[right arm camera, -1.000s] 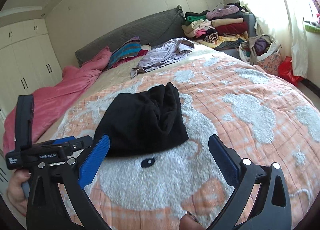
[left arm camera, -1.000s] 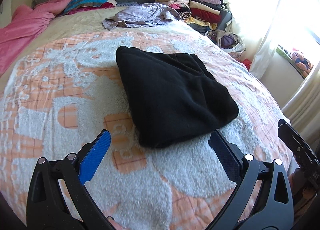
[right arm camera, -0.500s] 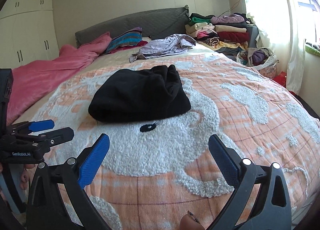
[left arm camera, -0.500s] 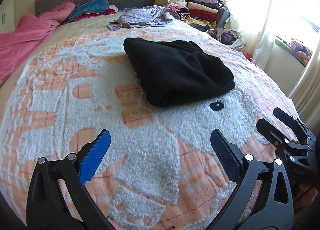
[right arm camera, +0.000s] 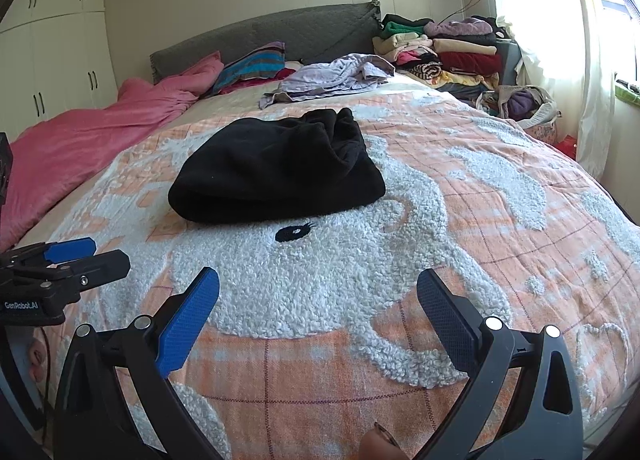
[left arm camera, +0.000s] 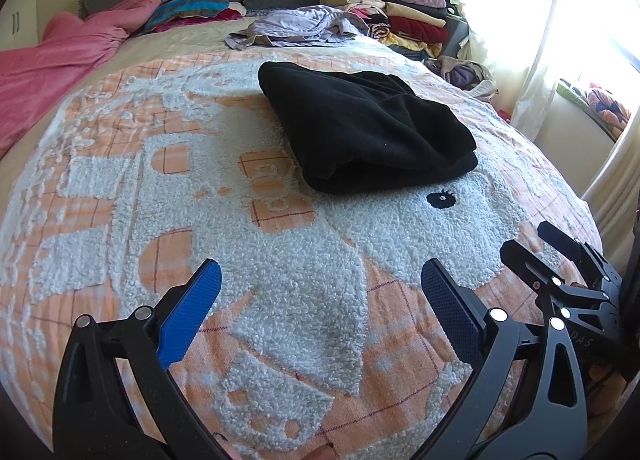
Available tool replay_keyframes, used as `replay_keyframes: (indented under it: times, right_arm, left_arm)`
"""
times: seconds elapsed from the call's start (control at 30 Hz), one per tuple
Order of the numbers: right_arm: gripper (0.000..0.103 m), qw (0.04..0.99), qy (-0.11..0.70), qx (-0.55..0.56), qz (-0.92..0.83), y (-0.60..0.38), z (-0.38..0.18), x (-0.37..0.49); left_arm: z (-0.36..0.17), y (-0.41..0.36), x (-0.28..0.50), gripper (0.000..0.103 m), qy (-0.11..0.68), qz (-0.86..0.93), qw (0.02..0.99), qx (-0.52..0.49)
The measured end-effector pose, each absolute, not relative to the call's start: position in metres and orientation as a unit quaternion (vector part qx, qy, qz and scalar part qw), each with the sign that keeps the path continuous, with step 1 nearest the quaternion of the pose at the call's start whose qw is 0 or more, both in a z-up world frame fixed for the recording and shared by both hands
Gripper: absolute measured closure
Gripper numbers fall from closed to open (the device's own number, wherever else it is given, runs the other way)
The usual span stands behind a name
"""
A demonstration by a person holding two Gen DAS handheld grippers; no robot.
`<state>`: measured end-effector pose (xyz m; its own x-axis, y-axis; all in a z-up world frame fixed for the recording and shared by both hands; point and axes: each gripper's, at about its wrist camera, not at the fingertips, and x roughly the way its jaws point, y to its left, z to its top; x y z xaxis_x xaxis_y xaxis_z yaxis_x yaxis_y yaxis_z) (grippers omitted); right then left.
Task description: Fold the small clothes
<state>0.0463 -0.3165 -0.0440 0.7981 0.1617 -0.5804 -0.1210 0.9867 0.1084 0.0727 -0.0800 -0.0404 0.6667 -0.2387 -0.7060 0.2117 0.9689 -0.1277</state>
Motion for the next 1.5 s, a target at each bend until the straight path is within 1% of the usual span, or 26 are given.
replay_keyframes:
  times: [0.5,1.5]
  right_arm:
    - [0.004,0.946,0.315,0.034,0.073,-0.319,-0.047,0.046]
    - [0.004,0.943,0.325,0.025,0.071,-0.32,-0.055,0.047]
  left_arm:
    - [-0.04,-0.076,0.074,0.009,0.395,-0.114,0.911,-0.025]
    - [-0.04,-0.076,0.072,0.009,0.399,-0.1,0.912,-0.009]
